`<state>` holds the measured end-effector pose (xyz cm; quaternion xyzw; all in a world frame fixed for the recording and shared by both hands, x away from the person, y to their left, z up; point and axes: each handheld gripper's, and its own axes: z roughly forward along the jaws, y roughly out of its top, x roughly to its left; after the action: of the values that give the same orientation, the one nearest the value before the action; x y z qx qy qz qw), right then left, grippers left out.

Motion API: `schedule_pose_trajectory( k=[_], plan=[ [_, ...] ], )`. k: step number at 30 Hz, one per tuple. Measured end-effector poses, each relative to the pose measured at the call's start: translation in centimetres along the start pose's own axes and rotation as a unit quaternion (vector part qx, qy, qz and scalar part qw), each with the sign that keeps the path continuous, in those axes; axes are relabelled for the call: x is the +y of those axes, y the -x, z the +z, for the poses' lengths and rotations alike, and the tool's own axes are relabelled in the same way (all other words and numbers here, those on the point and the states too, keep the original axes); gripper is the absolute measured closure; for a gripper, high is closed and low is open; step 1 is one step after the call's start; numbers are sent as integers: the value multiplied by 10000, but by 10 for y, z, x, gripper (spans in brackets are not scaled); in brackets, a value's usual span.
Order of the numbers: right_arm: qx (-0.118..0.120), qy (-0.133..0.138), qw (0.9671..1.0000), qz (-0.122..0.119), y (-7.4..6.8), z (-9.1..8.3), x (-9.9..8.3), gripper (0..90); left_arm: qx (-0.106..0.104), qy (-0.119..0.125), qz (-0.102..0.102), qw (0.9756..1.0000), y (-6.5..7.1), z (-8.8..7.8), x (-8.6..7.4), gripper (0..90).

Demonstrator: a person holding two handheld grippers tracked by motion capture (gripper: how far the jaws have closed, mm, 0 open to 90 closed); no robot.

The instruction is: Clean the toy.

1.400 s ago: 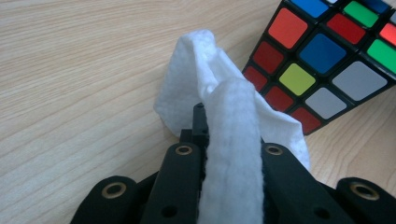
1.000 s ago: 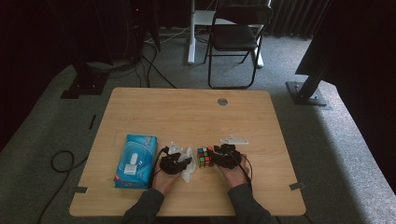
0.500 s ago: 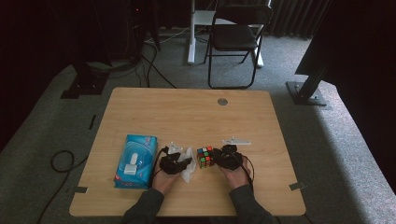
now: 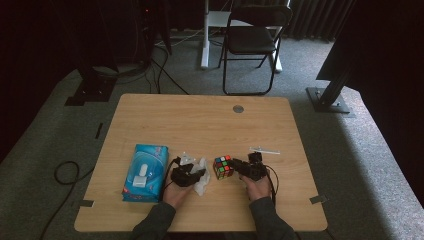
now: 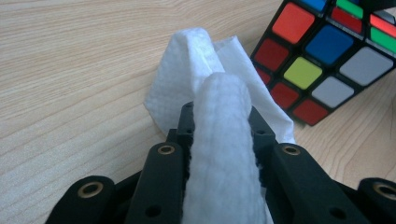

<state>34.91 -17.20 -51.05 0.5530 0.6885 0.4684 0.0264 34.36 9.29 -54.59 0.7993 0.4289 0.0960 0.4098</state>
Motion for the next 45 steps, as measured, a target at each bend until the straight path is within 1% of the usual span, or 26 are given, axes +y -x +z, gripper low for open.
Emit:
schedule_pose_trajectory(
  k=[2,5,12,13,14,15,16,18,20,22,23,24,26,28,30,31,33,34,37,39,41,44,45],
  plan=[
    [59,14,9998,167,5,-2,1,706,-4,-1,-3,10000,0,0,0,739],
    [-47,42,9998,188,9,-6,3,714,3,-1,7,10000,0,0,0,739],
    [-167,86,9994,303,18,-12,6,726,14,-7,22,10000,0,0,0,739],
    [-205,89,9992,332,20,-13,6,733,12,-6,19,10000,0,0,0,739],
    [-271,90,9991,326,22,-14,7,797,15,-5,21,10000,0,0,0,739],
    [-444,33,9985,303,23,-14,7,798,13,-3,20,10000,0,0,0,739],
    [-560,-55,9981,253,25,-12,5,792,14,-1,21,10000,0,0,0,738],
    [-517,-167,9980,327,29,-9,0,765,10,-1,23,10000,0,0,0,737],
    [-540,-186,9980,269,27,-7,-1,749,8,-1,23,10000,0,0,0,736],
    [-571,-146,9981,198,25,-6,0,725,10,-2,29,10000,0,0,0,736],
    [-571,-146,9981,198,25,-6,0,725,10,-2,29,10000,0,0,0,736],
    [-586,-96,9981,181,24,-7,1,711,13,3,30,10000,1,0,0,736],
    [-573,70,9981,228,23,-11,2,680,21,0,34,10000,1,0,0,738],
    [-565,123,9981,233,23,-13,3,668,47,0,38,10000,1,0,0,744],
    [-469,288,9982,235,20,-17,5,632,51,-15,28,10000,1,0,0,776],
    [-424,305,9984,218,18,-18,6,620,35,-28,28,10000,1,0,0,797],
    [-398,305,9986,194,17,-17,7,611,26,-46,29,10000,1,1,1,813],
    [-313,251,9991,148,14,-14,7,597,32,-57,30,10000,1,1,1,837],
    [-299,213,9993,113,13,-12,6,591,35,-63,35,10000,1,1,2,842],
    [-285,56,9996,30,8,-5,4,589,47,-48,13,10000,1,1,3,852],
    [-281,72,9996,21,7,-3,3,598,84,-55,7,9999,2,1,4,853],
    [-308,53,9995,-23,6,-3,3,621,143,-105,51,9998,2,3,5,851],
    [-300,57,9995,2,7,-3,4,628,148,-106,50,9998,2,4,5,851]
  ],
)
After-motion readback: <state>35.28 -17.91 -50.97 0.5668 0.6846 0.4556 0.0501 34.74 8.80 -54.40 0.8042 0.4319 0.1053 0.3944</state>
